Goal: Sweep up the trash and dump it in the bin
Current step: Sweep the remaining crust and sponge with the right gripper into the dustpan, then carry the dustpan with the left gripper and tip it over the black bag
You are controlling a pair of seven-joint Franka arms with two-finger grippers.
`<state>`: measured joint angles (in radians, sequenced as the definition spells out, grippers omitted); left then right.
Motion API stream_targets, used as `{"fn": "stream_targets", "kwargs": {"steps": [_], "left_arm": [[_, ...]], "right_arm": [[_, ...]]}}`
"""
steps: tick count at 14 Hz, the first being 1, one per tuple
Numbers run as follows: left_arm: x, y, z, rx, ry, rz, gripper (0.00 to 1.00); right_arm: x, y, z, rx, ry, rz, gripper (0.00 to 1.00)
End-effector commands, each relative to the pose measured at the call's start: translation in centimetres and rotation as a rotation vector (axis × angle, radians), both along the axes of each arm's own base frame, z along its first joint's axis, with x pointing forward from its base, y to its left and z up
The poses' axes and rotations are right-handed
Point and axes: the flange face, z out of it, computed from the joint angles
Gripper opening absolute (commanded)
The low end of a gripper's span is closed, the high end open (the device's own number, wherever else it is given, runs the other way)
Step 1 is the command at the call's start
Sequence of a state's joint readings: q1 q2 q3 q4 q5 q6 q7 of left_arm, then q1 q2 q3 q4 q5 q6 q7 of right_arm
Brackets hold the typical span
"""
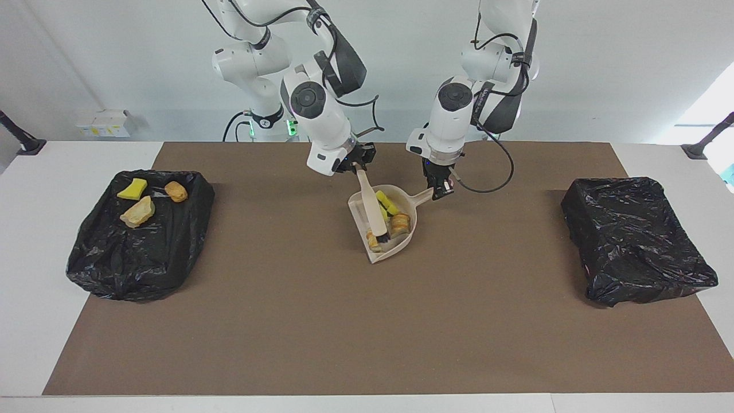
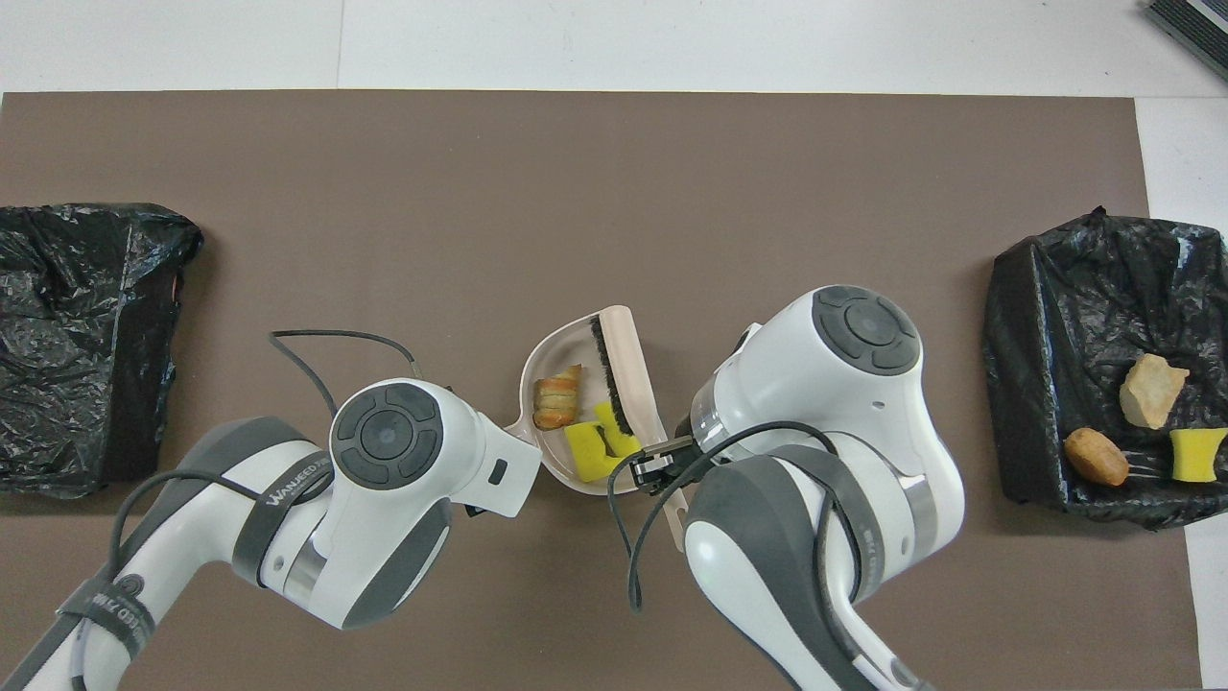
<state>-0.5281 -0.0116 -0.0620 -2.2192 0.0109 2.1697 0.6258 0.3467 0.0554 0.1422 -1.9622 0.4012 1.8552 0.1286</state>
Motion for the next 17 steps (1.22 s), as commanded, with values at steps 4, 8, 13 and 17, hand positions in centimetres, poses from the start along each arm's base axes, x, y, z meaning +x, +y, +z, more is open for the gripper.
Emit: {"fn": "stream_targets", "kwargs": {"steps": [4, 8, 13, 17], "left_arm": [[-0.7, 0.2, 0.4, -0.019, 0.013, 0.331, 0.0], [0.2, 1.2, 1.1, -0.054, 0.027, 0.429, 0.0], [2.3, 6.8, 7.0, -0.103, -0.032, 0.591, 0.0], [3.8, 10.7, 11.3, -0.111, -0.043, 0.672, 0.0]], "right_arm": [[0.5, -3.4, 2.7, -0.17, -0.07, 0.107, 0.0], [1.2, -7.4, 1.4, -0.224, -0.093, 0.179, 0.0], [0.1, -9.0, -0.2, -0.236, -0.11, 0.151, 0.0], [-1.4, -7.2, -0.9, -0.252, -0.127, 0.102, 0.0]]}}
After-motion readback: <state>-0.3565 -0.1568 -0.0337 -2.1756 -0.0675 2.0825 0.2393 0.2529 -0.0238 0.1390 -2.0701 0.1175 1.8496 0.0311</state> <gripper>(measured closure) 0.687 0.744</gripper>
